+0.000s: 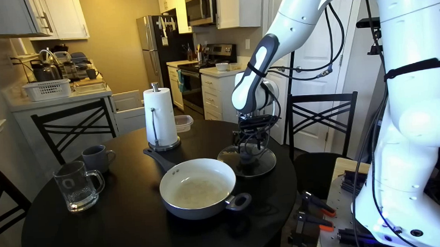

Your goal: Place the lid on the pan

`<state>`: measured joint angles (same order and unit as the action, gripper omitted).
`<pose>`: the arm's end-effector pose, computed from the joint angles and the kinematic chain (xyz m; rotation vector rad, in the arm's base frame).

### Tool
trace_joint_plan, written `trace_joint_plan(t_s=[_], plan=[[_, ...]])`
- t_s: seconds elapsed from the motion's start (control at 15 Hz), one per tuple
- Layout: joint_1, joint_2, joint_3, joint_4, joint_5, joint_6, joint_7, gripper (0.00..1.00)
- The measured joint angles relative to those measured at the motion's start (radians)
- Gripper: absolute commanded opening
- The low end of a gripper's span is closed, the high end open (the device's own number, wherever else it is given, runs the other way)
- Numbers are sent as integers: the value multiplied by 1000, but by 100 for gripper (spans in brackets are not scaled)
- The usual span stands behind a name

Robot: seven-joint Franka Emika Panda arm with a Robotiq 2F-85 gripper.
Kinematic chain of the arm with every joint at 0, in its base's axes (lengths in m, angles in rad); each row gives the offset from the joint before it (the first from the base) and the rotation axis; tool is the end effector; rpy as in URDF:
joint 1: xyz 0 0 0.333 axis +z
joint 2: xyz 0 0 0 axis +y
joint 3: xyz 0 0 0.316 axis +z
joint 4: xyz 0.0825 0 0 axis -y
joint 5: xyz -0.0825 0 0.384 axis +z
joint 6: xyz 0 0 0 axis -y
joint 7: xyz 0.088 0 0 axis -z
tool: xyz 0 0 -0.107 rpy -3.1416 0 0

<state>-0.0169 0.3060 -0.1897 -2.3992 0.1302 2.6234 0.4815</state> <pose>0.4787 -0.1077 0.1854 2.8870 -1.2158 -0.1142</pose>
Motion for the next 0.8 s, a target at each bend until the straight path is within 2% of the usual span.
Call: trace_joint_plan(t_s=[0.8], plan=[[-6,23,10,7,5,0,1,100]])
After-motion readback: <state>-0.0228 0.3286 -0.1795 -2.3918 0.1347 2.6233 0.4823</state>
